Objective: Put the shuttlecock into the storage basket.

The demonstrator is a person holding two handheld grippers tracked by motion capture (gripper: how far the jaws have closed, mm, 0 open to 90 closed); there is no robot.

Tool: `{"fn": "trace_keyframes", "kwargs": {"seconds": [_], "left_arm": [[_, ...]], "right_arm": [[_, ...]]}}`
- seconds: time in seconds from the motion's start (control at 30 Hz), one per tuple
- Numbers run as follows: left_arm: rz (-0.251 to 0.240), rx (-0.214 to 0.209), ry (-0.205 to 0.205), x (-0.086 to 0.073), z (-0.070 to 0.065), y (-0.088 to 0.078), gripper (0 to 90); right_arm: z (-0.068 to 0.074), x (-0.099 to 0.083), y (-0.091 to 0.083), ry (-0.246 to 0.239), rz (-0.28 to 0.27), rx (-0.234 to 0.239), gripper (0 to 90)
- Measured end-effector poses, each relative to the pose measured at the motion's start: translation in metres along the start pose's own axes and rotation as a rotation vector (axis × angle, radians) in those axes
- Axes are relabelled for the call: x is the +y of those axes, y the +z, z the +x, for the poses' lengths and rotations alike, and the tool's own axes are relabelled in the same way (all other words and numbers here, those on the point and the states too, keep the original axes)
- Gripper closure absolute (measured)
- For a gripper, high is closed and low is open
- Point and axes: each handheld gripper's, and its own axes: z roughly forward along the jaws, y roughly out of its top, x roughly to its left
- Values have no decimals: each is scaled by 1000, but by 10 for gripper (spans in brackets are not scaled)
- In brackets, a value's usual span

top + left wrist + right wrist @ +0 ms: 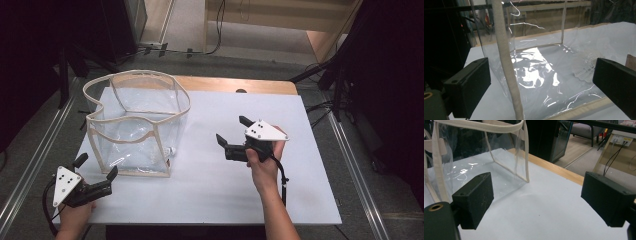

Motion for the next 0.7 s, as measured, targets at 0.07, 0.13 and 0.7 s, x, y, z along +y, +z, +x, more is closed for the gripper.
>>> {"fn": "trace_keyframes", "kwargs": {"seconds": [0.07,0.13,0.7], "left_arm": [[2,-1,3,0,0,0,23],[2,-1,3,0,0,0,23],[2,-1,3,0,0,0,23]], "right_arm": [[-1,-3,-2,1,4,-3,91],[-3,-5,-3,0,4,-5,91],[-12,-30,-18,20,14,-12,91]]}}
